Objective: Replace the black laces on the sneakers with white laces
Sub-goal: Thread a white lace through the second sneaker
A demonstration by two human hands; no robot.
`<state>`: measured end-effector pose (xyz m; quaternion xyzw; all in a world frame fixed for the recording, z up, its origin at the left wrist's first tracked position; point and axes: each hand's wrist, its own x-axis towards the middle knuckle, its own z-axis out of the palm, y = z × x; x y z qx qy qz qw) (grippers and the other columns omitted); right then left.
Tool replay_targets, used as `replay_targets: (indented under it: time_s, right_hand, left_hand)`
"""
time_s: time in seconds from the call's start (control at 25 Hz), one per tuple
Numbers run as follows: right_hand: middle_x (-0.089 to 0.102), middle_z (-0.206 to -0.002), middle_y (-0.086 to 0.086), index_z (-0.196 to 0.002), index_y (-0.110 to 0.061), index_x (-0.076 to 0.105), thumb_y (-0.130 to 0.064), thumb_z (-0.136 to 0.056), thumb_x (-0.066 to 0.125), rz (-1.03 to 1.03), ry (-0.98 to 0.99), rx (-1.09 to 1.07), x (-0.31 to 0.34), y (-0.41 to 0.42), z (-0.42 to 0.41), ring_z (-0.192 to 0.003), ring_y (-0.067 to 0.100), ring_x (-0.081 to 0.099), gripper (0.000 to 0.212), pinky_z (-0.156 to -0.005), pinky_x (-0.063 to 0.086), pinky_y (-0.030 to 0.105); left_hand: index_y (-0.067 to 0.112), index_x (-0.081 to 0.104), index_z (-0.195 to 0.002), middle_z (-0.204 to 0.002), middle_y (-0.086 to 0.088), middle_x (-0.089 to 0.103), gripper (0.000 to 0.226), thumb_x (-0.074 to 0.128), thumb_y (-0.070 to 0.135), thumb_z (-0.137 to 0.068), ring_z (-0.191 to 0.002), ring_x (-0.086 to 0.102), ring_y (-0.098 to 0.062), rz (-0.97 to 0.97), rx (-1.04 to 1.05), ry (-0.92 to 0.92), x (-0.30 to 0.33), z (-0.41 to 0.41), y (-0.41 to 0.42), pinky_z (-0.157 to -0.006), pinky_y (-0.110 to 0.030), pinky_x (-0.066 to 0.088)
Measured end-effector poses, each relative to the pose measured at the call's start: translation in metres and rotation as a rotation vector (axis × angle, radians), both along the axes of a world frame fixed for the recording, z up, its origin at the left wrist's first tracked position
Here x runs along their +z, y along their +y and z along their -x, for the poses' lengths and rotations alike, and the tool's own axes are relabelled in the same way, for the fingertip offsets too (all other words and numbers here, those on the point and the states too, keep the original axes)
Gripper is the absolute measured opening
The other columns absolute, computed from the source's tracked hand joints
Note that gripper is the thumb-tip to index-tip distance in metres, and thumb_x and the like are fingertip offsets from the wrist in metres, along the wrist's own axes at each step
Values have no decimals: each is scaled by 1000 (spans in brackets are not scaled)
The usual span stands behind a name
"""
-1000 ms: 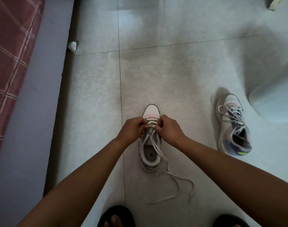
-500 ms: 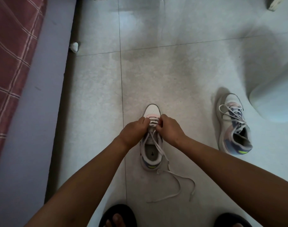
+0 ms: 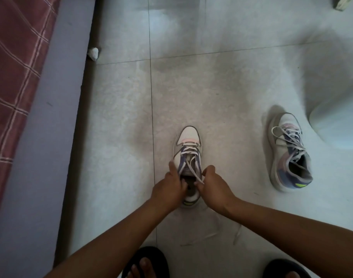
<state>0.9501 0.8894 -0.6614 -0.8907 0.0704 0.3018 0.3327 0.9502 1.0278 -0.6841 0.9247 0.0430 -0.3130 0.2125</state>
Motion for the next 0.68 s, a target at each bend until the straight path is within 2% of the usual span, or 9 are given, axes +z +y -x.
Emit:
replay_targets:
  time_s: [0.08, 0.16, 0.24, 0.32, 0.36, 0.44, 0.52, 0.6, 0.68]
  right_hand:
    - [54, -78, 2, -89, -13, 42, -25, -99, 44, -109, 79, -131, 10, 2, 6, -65, 15, 53, 16, -57, 34, 27]
    - [47, -58, 1, -83, -10, 48, -26, -102, 38, -511, 400, -463, 24, 6, 17, -41, 9, 39, 26, -44, 34, 23]
    - [40, -50, 1, -84, -8, 48, -24, -103, 33, -813, 640, -686, 36, 11, 27, -34, 7, 27, 28, -37, 29, 18]
    - [40, -49, 1, -85, -8, 49, -23, -103, 32, -796, 629, -653, 40, 12, 33, -35, 7, 27, 29, -37, 27, 18]
    - [41, -48, 1, -84, -7, 50, -22, -103, 33, -744, 566, -606, 41, 13, 33, -36, 8, 30, 29, -38, 28, 19]
    - [47, -49, 3, -86, -5, 54, -18, -102, 33, -688, 486, -566, 43, 16, 29, -37, 10, 36, 29, -41, 32, 21]
    - [55, -55, 10, -98, 0, 54, -12, -101, 32, -659, 463, -581, 45, 14, 30, -38, 14, 41, 26, -43, 37, 23]
    - [61, -62, 13, -109, -5, 49, -14, -102, 30, -628, 394, -542, 47, 12, 33, -40, 16, 49, 22, -43, 40, 22]
    - [64, -65, 11, -109, -11, 45, -19, -103, 31, -635, 324, -508, 50, 9, 37, -42, 17, 54, 17, -43, 42, 21]
  left_hand:
    - [-3, 12, -144, -121, -18, 57, 61, 38, 27, -98, -100, 60, -30, -106, 10, 89, -2, -3, -7, -78, -37, 47]
    - [-10, 23, -137, -117, -21, 58, 50, 36, 17, -98, -101, 60, -33, -156, -33, 69, 0, -4, -12, -80, -39, 47]
    - [-9, 30, -132, -115, -21, 59, 42, 35, 16, -98, -102, 60, -34, -101, 68, 66, 2, -4, -13, -79, -38, 46]
    - [-3, 37, -125, -116, -19, 60, 35, 35, 19, -98, -104, 59, -34, -18, 246, 95, 3, -4, -15, -77, -35, 43]
    - [-2, 38, -123, -116, -18, 60, 33, 34, 21, -98, -104, 59, -33, -10, 269, 107, 4, -5, -16, -78, -34, 44]
    - [1, 39, -122, -114, -16, 61, 34, 34, 25, -98, -103, 60, -33, -31, 228, 123, 6, -7, -14, -79, -35, 45]
    - [6, 40, -117, -112, -13, 61, 32, 34, 30, -97, -99, 60, -31, -39, 188, 150, 8, -7, -11, -74, -33, 42]
    - [9, 41, -117, -109, -11, 60, 30, 33, 30, -97, -95, 60, -29, -74, 141, 175, 11, -8, -9, -72, -32, 41]
    - [11, 42, -116, -107, -10, 61, 27, 33, 30, -98, -93, 60, -26, -103, 93, 141, 16, -9, -6, -74, -33, 46]
